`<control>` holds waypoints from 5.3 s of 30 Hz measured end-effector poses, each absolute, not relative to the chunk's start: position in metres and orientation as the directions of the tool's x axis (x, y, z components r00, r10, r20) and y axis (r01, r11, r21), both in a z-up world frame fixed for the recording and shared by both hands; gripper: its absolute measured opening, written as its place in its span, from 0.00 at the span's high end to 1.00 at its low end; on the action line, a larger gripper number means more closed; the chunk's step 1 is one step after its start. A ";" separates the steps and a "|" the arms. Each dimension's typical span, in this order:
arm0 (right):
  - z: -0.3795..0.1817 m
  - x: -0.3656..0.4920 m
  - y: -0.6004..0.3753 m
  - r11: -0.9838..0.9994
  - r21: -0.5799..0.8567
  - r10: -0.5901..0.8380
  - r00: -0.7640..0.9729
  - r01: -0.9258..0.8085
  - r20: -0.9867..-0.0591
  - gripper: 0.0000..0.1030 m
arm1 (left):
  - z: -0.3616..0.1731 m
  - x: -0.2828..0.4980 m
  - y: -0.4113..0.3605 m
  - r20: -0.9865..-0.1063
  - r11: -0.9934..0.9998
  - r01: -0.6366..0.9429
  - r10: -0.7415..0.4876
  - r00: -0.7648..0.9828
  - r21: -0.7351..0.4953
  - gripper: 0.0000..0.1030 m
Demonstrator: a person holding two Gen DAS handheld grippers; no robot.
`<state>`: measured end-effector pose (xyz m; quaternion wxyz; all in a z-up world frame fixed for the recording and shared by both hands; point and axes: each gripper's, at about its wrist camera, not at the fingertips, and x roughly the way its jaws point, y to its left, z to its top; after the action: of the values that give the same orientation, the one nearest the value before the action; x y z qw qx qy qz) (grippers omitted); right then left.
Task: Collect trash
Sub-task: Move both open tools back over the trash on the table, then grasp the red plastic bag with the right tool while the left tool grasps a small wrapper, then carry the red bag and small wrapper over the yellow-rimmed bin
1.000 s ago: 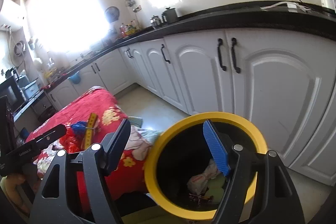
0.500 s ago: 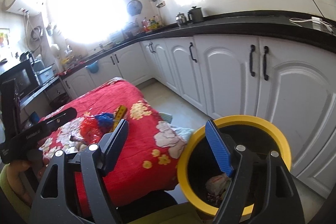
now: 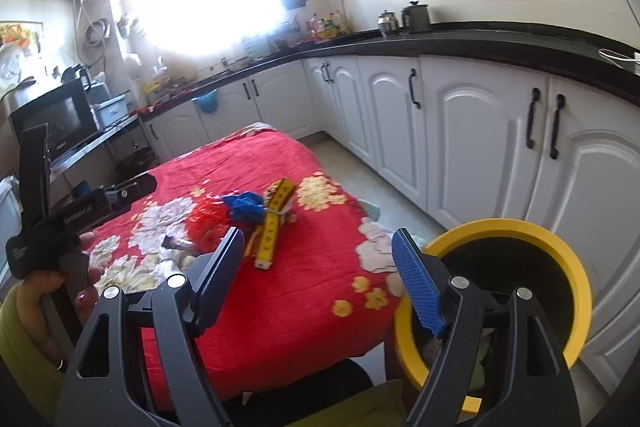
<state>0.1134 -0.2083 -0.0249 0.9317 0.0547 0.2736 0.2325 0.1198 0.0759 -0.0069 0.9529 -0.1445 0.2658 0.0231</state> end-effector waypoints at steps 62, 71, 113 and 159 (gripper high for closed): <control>-0.089 0.160 -0.074 0.743 0.299 0.615 0.436 -0.599 -0.657 0.89 | -0.065 0.135 0.129 -0.648 0.915 -0.011 -0.277 0.710 -0.403 1.00; -0.069 0.146 -0.094 0.729 0.332 0.649 0.450 -0.599 -0.613 0.90 | -0.035 0.124 0.119 -0.608 0.928 0.034 -0.271 0.746 -0.372 1.00; -0.020 0.120 -0.245 0.843 0.341 0.537 0.686 -0.415 -0.491 0.90 | 0.013 0.108 0.002 -0.506 0.923 0.230 -0.365 0.782 -0.310 1.00; -0.072 0.118 -0.375 0.934 0.343 0.286 0.787 -0.101 -0.547 0.90 | -0.012 0.145 -0.123 -0.512 0.872 0.378 -0.488 0.707 -0.310 1.00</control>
<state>0.1180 -0.3753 -0.0720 0.9334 0.1493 0.3094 0.1038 0.1455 -0.1233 -0.0118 0.9192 -0.0914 0.3019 -0.2356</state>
